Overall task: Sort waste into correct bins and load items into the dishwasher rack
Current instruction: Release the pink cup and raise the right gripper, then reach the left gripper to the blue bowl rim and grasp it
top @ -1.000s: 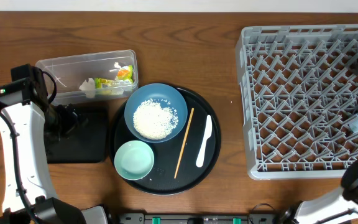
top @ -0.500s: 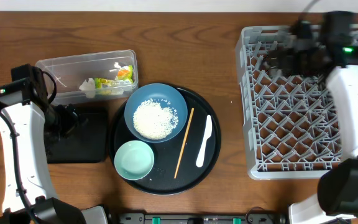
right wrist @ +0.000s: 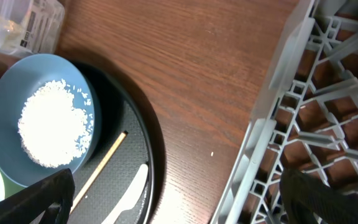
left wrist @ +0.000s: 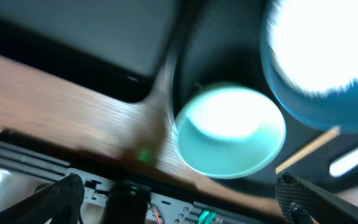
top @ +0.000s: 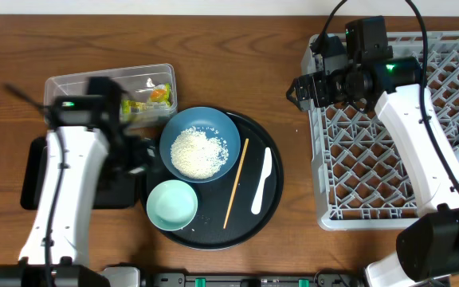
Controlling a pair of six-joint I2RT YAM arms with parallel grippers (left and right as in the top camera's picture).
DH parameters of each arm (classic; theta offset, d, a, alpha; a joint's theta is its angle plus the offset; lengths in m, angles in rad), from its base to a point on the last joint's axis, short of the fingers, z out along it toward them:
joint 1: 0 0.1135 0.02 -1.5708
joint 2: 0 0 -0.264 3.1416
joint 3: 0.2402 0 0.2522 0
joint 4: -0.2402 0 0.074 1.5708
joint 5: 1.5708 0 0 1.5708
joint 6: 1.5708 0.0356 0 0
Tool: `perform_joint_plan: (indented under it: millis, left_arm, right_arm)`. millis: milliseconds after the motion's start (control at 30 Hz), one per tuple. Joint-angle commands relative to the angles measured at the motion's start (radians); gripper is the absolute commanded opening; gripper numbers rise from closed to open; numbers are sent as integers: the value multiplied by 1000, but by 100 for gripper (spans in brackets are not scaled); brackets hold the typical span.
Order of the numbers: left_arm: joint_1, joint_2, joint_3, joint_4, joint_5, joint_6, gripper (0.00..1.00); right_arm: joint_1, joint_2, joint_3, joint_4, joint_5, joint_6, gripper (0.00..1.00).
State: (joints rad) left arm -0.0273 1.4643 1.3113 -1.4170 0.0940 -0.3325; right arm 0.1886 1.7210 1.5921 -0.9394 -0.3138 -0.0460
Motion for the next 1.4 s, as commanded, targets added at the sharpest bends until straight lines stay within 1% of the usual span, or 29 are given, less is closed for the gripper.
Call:
perform_joint_plan:
  millis: [0, 233, 467, 700, 933, 1033, 1200, 1367]
  left_arm:
    - [-106, 4, -54, 10, 22, -11, 99]
    - [-279, 6, -114, 201, 22, -35, 99]
    - [-363, 10, -114, 343, 22, -34, 99]
    - [-452, 85, -114, 505, 22, 45, 99]
    - [-545, 177, -114, 658, 20, 117, 99]
    - [-573, 209, -114, 691, 18, 118, 99]
    - [-599, 272, -114, 705, 18, 118, 99]
    - [-612, 329, -114, 715, 18, 118, 99]
  right_arm:
    - [10, -6, 10, -5, 11, 42, 99]
    - [10, -6, 10, -34, 11, 42, 99]
    - [10, -6, 10, -50, 11, 42, 99]
    - [10, -6, 10, -59, 13, 42, 99]
    - [2, -6, 10, -111, 153, 104, 99]
    - [-6, -6, 10, -137, 219, 151, 99]
    - [-17, -6, 10, -181, 368, 274, 99]
    - [-29, -6, 10, -186, 388, 296, 99]
